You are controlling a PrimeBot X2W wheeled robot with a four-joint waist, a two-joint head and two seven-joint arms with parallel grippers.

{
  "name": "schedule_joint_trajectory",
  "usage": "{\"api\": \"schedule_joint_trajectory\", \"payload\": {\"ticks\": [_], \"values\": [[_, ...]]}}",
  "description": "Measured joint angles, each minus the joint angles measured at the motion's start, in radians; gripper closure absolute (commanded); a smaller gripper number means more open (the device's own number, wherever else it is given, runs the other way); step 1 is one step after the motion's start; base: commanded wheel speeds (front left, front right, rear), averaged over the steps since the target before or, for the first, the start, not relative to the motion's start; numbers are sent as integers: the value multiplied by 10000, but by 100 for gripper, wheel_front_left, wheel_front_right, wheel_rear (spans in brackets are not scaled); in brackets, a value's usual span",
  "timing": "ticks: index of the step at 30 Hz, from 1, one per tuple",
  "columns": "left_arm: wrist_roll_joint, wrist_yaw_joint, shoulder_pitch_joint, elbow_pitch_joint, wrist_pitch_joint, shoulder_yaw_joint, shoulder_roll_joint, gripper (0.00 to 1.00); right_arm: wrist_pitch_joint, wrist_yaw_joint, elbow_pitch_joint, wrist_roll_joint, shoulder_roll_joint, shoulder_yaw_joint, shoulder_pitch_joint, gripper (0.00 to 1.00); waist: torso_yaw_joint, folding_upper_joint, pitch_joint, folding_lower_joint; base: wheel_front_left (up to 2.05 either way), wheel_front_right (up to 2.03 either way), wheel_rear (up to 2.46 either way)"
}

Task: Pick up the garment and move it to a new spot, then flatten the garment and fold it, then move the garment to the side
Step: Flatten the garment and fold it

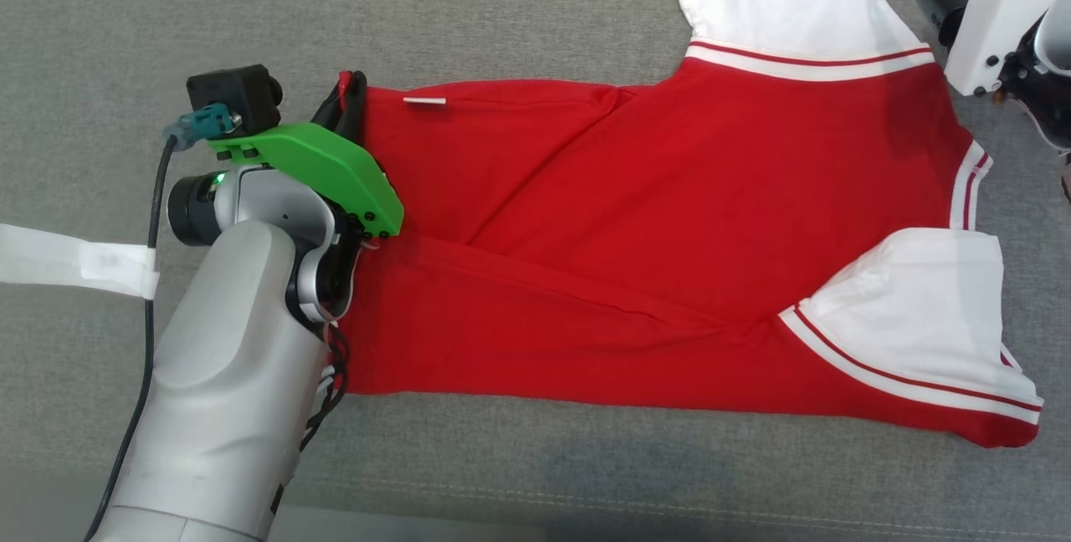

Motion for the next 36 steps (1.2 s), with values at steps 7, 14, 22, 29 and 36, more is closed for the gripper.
{"api": "schedule_joint_trajectory", "payload": {"ticks": [7, 14, 22, 29, 36], "values": [[-259, -274, 41, -525, -456, -617, -8, 100, 2, -2, 669, 4, -169, -205, -282, 0, 703, 0, 62, 0, 0, 0, 0], [-1174, -428, 267, -1179, -719, -1515, 4, 100, 82, -4, 1170, -109, -215, -104, -592, 0, 1310, 0, 190, 0, 0, 0, 0], [-1574, -307, 355, -1542, -1034, -2061, 12, 100, 81, -123, 1689, -531, -221, 102, -973, 0, 1664, 0, 457, 0, 0, 0, 0], [-1722, -167, 364, -1582, -1248, -2429, 13, 100, -65, -286, 2194, -732, -286, 184, -1172, 0, 1744, 0, 594, 0, 0, 0, 0], [-1760, -75, 364, -1592, -1383, -2602, 12, 100, -199, -259, 2410, -723, -219, 270, -1285, 35, 1750, 0, 628, 0, 0, 0, 0]]}}
